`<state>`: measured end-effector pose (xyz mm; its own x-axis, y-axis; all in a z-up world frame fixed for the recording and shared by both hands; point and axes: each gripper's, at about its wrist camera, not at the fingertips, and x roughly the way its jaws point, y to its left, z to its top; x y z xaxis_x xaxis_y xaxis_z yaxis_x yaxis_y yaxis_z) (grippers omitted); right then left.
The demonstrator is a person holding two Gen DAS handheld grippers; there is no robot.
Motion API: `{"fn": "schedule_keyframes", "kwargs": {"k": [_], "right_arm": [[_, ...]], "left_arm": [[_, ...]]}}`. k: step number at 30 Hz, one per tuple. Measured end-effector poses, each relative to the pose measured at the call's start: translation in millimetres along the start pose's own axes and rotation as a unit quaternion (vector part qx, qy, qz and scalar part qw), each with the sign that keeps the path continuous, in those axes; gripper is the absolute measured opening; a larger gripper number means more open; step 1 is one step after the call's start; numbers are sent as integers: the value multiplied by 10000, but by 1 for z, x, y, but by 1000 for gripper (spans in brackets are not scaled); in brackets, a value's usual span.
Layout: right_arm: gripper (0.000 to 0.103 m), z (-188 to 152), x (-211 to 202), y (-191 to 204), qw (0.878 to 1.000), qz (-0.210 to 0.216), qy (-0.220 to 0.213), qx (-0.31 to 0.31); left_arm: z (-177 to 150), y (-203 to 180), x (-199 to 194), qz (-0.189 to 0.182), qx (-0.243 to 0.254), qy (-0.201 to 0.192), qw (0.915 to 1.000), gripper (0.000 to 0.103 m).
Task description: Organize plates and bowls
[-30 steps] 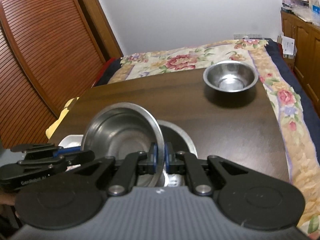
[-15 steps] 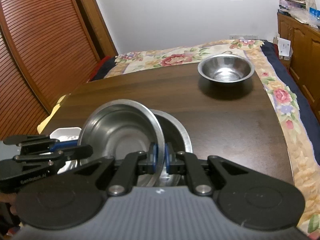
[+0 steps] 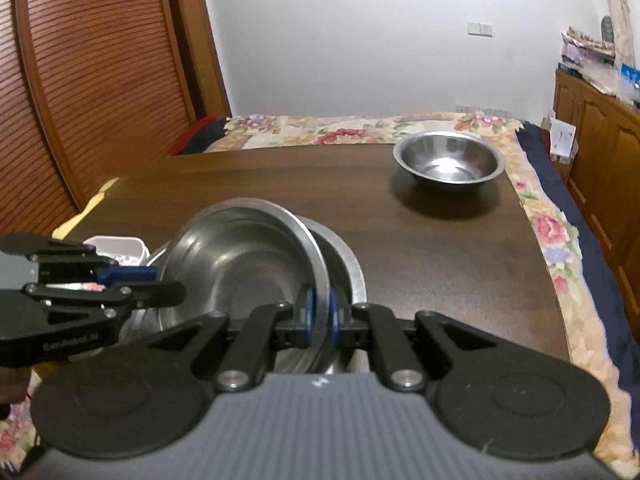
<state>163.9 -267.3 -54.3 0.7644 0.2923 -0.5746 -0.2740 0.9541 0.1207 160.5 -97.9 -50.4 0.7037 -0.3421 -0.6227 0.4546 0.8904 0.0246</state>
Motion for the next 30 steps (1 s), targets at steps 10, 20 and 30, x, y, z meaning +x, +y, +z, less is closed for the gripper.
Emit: {"fn": "schedule_keyframes", "kwargs": {"k": [10,20,30], "right_arm": [[13,6,1,14,9972,-16,298,-686],[14,6,10,24,9939,-138,423,-1011],[15,-5,8,30,9922,-319,-60,-1200]], "left_arm": [[0,7,-1,3,-250,-165,9996,16],[-2,11,-4,-49,-353,-264,9990,15],[-3,1,0,71,-215,-208,9995,15]]}}
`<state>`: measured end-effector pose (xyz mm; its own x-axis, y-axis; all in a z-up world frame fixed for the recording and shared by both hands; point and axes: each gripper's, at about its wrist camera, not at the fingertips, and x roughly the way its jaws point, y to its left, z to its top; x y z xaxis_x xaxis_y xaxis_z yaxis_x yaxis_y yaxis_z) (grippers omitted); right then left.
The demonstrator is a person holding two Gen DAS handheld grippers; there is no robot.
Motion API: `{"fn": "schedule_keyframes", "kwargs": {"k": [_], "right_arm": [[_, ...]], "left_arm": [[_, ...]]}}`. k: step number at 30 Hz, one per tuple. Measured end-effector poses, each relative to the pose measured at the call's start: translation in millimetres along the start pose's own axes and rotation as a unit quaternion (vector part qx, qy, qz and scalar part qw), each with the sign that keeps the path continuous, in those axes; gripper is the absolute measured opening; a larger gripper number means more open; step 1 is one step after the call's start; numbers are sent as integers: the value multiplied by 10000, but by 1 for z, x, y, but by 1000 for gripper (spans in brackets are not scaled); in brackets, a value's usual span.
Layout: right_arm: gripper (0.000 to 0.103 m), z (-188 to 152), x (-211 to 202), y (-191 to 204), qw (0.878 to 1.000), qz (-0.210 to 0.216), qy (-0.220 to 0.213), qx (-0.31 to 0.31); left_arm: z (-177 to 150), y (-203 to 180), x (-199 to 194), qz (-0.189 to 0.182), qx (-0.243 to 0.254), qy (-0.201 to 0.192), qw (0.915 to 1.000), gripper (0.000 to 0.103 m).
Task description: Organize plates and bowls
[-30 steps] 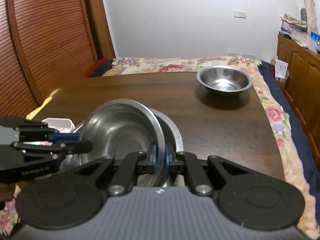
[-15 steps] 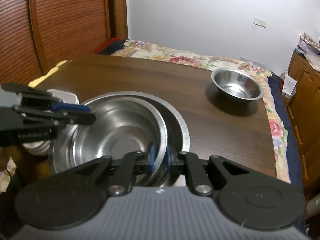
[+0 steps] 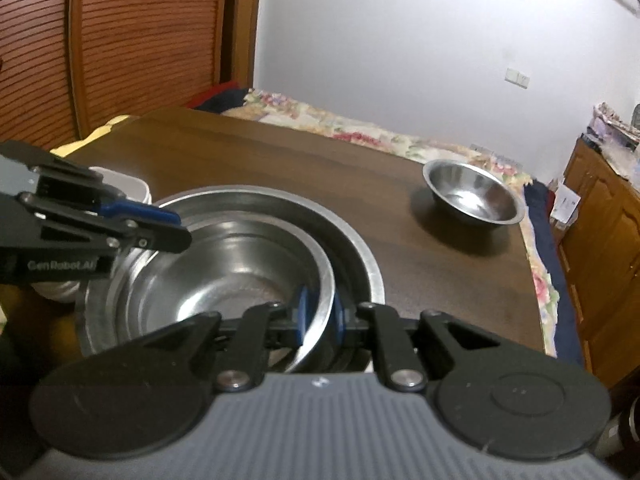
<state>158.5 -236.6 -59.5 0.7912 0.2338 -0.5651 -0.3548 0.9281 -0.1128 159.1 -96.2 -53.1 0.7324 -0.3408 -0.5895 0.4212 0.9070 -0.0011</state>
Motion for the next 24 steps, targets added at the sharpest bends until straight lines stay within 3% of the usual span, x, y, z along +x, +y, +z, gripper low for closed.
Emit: {"fn": "schedule_keyframes", "kwargs": {"k": [11,24], "right_arm": [[15,1,-15,-5,9986,-2,-506,142],[15,18,-54,-14,9941,28,-980,467]], "left_arm": [[2,0,0,-2,-36,-7,10000,15],[27,-3,-20,44,25,-336,9994,15]]}}
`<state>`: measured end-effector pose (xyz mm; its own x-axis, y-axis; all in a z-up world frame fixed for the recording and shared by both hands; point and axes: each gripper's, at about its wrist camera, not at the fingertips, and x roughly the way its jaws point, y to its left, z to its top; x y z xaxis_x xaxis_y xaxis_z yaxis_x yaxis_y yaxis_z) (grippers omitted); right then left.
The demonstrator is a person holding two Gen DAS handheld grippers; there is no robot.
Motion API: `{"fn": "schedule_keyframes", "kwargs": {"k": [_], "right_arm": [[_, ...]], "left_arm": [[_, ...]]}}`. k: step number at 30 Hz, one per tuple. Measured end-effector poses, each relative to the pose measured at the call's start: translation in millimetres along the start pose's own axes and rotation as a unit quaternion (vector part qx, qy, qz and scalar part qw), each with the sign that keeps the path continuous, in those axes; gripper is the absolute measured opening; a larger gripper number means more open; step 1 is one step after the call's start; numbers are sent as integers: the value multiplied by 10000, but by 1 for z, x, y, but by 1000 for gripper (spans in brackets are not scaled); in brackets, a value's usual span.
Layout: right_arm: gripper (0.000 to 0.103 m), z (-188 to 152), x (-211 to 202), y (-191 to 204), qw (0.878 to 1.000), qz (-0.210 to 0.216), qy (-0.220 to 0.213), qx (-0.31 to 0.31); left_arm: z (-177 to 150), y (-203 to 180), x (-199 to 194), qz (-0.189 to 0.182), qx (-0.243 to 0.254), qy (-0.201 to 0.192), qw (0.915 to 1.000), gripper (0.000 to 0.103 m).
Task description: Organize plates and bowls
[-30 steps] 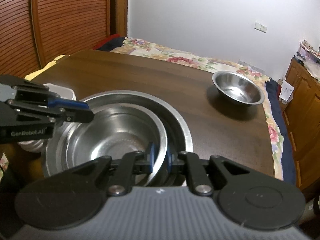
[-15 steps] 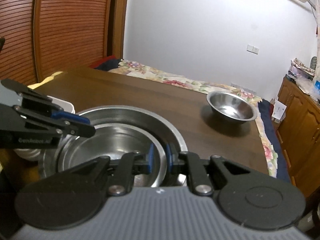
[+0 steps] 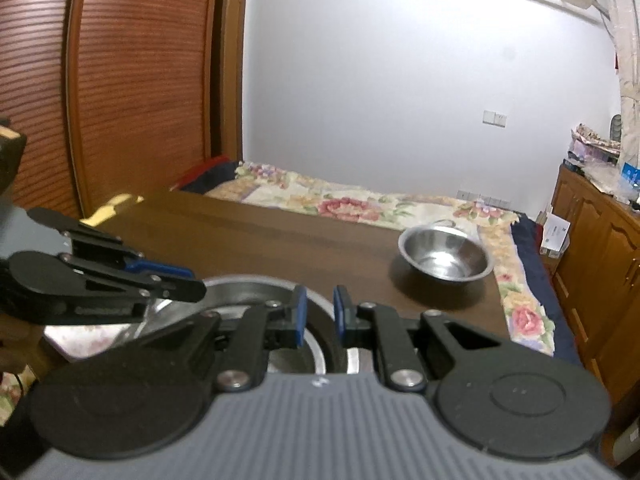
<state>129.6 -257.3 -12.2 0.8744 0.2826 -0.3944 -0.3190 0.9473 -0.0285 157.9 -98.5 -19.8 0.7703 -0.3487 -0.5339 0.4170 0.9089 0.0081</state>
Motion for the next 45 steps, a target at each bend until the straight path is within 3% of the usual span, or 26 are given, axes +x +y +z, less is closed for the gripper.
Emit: {"fn": "schedule_keyframes", "kwargs": {"k": [7,11,14,18,24,28,31,45], "right_arm": [[17,10,-17,-6,9997,-62,-222,77],[22,10,-24,-8,9994,-115,-303,134],[24,10,-26,-12,9991,-194,-337,191],[47,14,-24,-24,9981,-376,-439,227],[55,23,-7,-50,9964,-648,-471,267],[76,25,6,-67,9950,-787,-501,356],[83,28,16,-84,9941,-756,-529,569],[83,23,81,-138,9942,-727,-176,772]], "left_arm": [[18,-5,-9,32,38,-167,9998,20],[25,-13,-18,38,95,-306,9995,32],[29,-14,-19,-10,123,-359,9993,49],[39,-16,-16,-50,145,-394,9991,60],[60,-17,2,-158,64,-388,9991,62],[75,-16,18,-81,84,-456,9989,65],[85,-16,29,-98,65,-452,9989,65],[118,-15,110,-154,194,-129,9996,65]]}}
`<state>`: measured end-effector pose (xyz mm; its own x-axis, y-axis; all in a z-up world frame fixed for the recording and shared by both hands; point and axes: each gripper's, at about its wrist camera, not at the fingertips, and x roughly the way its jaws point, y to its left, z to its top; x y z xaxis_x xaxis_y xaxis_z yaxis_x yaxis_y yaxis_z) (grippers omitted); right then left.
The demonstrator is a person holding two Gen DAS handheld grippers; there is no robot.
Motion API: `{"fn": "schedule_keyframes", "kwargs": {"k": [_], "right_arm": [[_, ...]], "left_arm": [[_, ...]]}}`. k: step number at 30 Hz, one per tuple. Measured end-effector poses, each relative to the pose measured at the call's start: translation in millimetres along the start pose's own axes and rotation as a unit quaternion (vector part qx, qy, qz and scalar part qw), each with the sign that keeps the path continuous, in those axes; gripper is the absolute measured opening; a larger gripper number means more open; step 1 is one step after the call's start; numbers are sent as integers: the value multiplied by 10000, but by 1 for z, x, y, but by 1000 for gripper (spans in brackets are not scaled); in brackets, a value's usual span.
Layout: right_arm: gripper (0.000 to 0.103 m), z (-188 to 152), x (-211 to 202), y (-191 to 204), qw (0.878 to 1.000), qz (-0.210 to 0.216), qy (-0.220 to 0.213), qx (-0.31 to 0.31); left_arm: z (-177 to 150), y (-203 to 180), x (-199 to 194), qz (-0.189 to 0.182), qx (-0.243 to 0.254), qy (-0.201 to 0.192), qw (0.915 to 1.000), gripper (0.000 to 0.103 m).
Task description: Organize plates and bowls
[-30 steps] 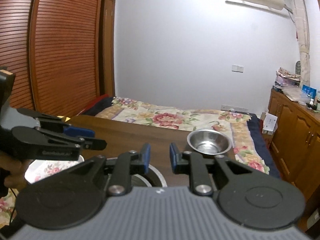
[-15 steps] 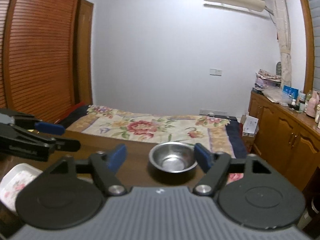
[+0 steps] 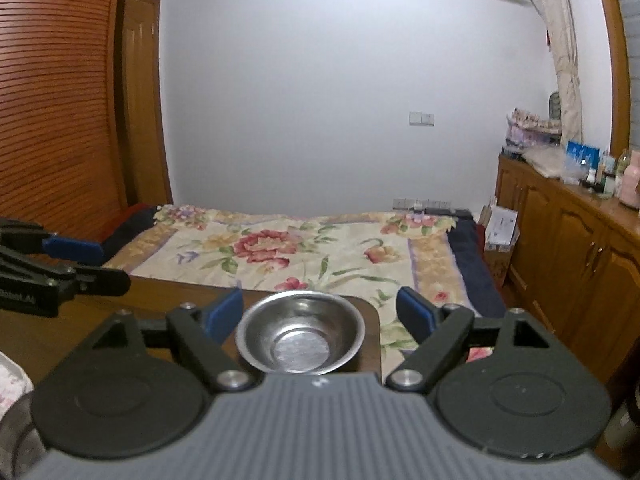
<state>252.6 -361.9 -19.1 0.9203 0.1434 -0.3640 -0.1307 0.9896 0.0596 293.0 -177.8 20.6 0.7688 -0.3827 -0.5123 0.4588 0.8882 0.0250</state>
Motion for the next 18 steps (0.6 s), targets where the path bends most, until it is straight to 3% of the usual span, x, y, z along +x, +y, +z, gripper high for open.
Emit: {"fn": "schedule_keyframes", "kwargs": {"k": [5,18], "right_arm": [[80,-12,29,-11,9995,31,247,181],[65,-28,70,-34,9967,165,596,534]], "left_arm": [[4,2,38,-145,29,258,9996,64],[0,19,120,-458,-106,840,9954,44]]}}
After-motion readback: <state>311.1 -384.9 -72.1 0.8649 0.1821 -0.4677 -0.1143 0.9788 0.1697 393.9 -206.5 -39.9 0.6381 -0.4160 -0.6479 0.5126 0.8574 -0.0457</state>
